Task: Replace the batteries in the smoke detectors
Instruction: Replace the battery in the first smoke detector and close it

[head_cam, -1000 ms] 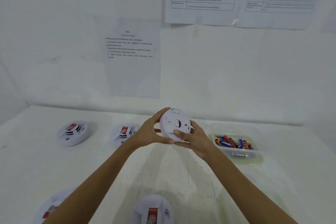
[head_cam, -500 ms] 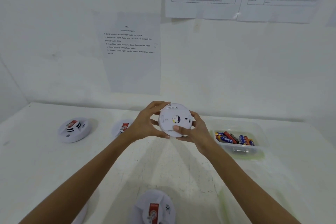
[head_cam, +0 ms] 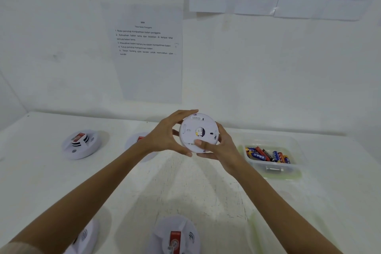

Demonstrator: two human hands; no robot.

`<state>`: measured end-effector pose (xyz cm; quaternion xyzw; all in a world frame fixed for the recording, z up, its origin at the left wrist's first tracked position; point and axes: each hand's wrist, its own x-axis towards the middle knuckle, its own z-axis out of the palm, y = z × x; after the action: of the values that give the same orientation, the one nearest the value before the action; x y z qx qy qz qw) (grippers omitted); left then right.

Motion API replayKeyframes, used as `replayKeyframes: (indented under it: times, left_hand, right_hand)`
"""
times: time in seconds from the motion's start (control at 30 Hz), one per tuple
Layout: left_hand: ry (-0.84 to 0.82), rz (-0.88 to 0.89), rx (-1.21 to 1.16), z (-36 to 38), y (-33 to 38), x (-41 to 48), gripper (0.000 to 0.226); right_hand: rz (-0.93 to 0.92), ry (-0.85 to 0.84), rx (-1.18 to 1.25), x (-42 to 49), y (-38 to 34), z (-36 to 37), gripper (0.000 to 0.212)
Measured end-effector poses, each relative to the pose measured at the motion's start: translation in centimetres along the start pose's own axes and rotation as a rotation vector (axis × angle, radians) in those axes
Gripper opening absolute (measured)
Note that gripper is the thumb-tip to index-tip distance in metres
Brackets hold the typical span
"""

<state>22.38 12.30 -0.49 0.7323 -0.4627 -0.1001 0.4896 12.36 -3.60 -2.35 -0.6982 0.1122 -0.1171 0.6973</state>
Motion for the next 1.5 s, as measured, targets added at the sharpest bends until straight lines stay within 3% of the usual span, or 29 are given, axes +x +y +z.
replayKeyframes:
  times: [0.3,0.43,0.6,0.77,1.1,1.5]
  left_hand:
    - [0.036,0.013,0.048,-0.4,-0.4,0.2,0.094]
    - [0.062,-0.036,0.021,-1.0,-0.8,-0.2,0.097]
    - [0.04,-0.046,-0.006,-0.5,-1.0,-0.3,0.097]
    - [0.043,-0.032,-0.008,-0.2,-0.8,-0.2,0.094]
    - [0.009,-0.082,-0.032,0.4,-1.3,-0.6,0.096]
    - [0.055,-0.076,-0.07,1.1,-1.2,-0.6,0.094]
  right_hand:
    - [-0.04,-0.08,-0.07,-0.6,-1.1,-0.4,0.063]
    - [-0.326,-0.014,-0.525,-0.2,-1.1,-1.8,0.078]
    - [-0.648,-0.033,-0.997,1.1,-1.6,-3.0,0.073]
    - [-0.84,-0.012,-1.16,1.5,-2.2,-3.1,0.065]
    - [-0.723,-0.245,-1.153,2.1,-2.8,-2.9,0.072]
    - [-0.717,-0.258,-1.196,1.9,-3.0,-2.9,0.076]
